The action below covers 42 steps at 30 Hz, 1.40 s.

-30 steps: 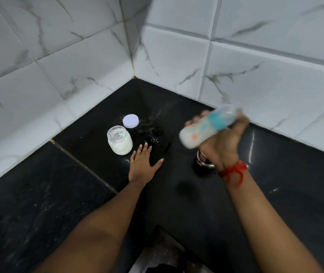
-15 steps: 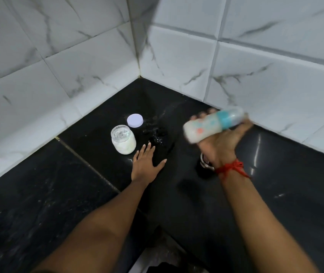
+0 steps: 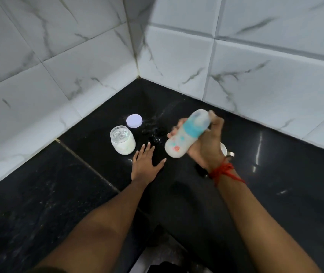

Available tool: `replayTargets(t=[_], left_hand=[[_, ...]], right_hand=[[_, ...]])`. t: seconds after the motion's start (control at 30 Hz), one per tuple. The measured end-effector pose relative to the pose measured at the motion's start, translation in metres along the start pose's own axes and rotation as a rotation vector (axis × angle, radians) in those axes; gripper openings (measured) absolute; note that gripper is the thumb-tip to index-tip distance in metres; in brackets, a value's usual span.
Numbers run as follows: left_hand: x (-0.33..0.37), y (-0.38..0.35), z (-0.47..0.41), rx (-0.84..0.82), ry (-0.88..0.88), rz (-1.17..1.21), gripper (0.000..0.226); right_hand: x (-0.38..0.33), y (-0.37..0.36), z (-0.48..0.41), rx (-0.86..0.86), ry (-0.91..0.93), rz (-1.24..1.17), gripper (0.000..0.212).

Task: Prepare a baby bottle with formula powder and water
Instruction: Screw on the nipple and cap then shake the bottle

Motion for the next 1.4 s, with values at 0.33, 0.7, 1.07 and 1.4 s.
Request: replayTargets(t=[0.33, 0.7, 1.07, 1.4], left_hand=[[-0.004, -0.002, -0.002, -0.013, 0.013, 0.004, 0.084], [-0.002, -0.001, -0.001, -0.017, 0.008, 0.026, 0.084], [-0.003, -0.001, -0.001, -0.017, 0.007, -0.023, 0.086], [-0.001, 0.0, -0.001, -0.009, 0.015, -0.007, 0.086]], right_hand=[[-0.005, 0.011, -0.015, 0.112, 0.005, -0.035, 0.073], [-0.025, 0.019, -0.013, 0.204, 0.092, -0.119, 0.073], [-0.028, 0.015, -0.014, 0.145, 0.04, -0.01, 0.068], [-0.012, 0.032, -0.01, 0.219, 0.027, -0.08, 0.074]])
Point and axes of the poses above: each hand's wrist, its own z-axis away from the middle knuckle, its own y-axis out of the back of the hand, x = y × z, the point moved 8 cm from there along -z, towards the middle knuckle, and after that the axes turned 14 degrees about z, right-handed, at the moved point
